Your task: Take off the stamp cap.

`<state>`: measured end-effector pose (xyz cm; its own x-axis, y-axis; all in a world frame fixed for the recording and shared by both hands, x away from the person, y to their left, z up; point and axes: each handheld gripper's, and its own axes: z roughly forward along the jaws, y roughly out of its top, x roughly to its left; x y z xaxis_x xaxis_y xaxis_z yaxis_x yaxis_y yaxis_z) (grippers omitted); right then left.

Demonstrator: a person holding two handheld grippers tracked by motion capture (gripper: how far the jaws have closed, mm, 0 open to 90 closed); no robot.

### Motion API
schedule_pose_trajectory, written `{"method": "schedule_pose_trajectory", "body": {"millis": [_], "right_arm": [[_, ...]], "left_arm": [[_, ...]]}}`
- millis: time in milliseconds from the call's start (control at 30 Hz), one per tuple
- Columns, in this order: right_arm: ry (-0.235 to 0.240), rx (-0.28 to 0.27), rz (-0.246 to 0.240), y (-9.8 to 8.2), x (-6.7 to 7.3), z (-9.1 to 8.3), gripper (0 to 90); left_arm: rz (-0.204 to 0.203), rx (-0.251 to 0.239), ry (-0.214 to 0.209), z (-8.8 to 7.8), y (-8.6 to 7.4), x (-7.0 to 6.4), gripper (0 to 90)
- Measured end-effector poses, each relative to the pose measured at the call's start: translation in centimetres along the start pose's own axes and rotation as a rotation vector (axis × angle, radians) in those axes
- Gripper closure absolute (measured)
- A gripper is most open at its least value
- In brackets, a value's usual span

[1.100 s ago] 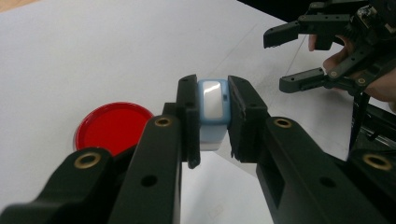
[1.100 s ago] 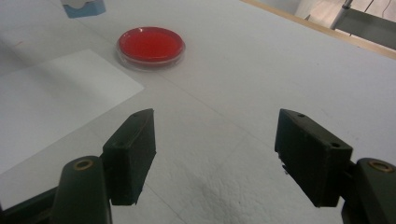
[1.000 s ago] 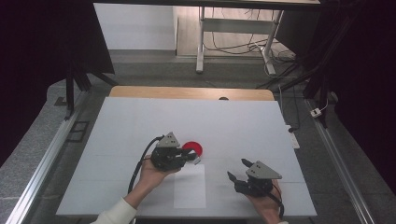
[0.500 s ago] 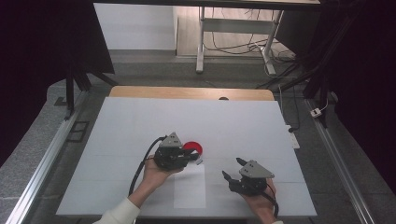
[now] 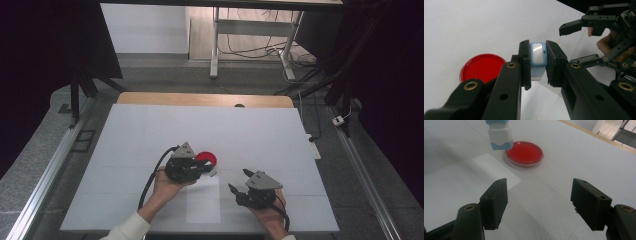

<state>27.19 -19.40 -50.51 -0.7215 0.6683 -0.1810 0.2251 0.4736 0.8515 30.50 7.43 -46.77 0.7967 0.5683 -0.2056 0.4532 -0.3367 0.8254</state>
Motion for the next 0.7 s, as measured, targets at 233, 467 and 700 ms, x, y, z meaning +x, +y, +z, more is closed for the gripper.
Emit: {"method": "schedule_pose_trajectory", "body": {"millis": [233,467,700], "right_arm": [[0.019,-0.005,-0.016,1.0,0.8,0.9,29.3],[0.034,-0.008,-0.029,1.8,1.6,2.0,29.5],[0.046,-0.013,-0.034,2.4,2.1,2.8,30.0]], "left_arm": [[-0.007,-0.010,-0.002,-0.2,0.0,0.1,75.5],[-0.015,-0.016,-0.008,-0.3,0.1,0.3,75.5],[-0.014,-0.009,-0.008,-0.1,0.0,0.3,75.5]]}}
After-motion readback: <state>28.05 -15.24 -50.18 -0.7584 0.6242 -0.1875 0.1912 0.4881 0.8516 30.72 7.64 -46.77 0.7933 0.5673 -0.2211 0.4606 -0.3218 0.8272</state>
